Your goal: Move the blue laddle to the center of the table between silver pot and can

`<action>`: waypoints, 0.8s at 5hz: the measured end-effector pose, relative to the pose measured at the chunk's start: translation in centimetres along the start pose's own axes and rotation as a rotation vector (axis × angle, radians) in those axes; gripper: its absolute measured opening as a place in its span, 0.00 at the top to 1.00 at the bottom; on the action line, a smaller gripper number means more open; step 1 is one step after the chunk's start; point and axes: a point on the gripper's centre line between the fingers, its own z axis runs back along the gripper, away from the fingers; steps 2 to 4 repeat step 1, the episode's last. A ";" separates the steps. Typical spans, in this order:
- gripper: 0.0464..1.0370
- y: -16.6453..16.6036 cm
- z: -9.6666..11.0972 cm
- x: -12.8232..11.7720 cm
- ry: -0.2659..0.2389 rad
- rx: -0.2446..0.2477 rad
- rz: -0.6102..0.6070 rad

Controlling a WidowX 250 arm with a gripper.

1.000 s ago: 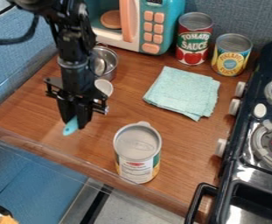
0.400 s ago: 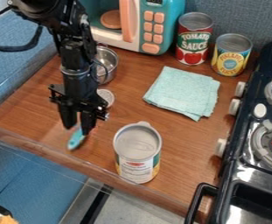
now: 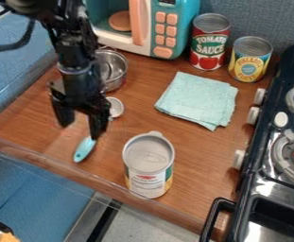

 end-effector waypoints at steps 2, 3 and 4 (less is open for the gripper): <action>0.04 0.4 1.6 0.1 -0.053 -0.007 -0.006; 0.04 0.4 1.6 0.1 -0.053 -0.007 -0.006; 0.04 0.4 1.6 0.1 -0.053 -0.007 -0.006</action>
